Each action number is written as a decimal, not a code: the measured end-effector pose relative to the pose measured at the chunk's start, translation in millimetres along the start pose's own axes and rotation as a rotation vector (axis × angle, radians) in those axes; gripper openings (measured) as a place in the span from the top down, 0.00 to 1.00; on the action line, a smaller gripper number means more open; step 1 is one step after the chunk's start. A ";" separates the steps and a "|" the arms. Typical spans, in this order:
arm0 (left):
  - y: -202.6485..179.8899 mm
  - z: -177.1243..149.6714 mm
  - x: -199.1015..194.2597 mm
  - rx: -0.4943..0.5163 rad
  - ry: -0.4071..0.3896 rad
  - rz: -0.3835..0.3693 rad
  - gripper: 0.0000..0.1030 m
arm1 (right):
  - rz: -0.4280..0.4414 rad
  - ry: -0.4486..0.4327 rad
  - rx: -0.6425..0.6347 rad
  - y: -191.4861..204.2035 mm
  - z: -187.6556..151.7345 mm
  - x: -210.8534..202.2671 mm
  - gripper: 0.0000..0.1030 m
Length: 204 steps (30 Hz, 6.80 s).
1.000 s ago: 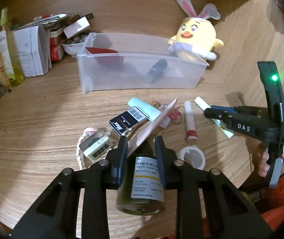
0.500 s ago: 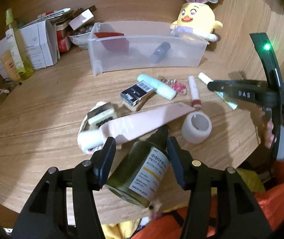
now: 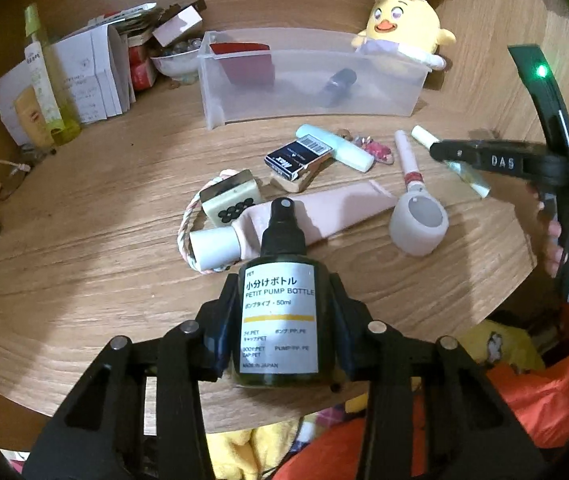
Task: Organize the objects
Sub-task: 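Grasp the green pump bottle with the left gripper while the right gripper grasps the pale green tube, then carry the pump bottle and pale green tube into the clear box and release both, then grasp the blue Max box with the left gripper while the right gripper grasps the lip gloss, then carry the blue box and lip gloss into the clear box and release both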
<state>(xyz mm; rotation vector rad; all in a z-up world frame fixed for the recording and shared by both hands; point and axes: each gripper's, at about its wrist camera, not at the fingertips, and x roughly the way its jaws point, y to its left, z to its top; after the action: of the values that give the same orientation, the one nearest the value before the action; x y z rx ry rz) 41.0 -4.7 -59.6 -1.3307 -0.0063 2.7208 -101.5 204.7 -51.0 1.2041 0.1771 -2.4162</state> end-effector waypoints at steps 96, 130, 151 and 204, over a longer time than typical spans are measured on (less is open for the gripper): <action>10.4 222.2 81.9 -0.058 -0.178 -0.045 0.29 | -0.064 -0.130 -0.152 22.7 145.7 28.8 0.46; 3.5 153.0 4.1 -0.016 -0.198 0.022 0.05 | -0.005 -0.197 -0.074 9.0 75.1 -47.7 0.19; 10.3 85.4 56.1 0.018 0.038 -0.002 0.05 | 0.060 0.023 -0.041 37.5 24.6 6.0 0.19; 18.5 110.6 27.8 -0.013 -0.087 -0.049 0.74 | 0.039 -0.100 -0.015 16.0 23.6 -35.3 0.86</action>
<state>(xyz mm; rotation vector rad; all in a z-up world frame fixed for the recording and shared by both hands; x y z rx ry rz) -64.8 -15.2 -14.5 -1.1980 -0.0630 2.7392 -93.2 194.5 -7.6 1.0671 0.1404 -2.4302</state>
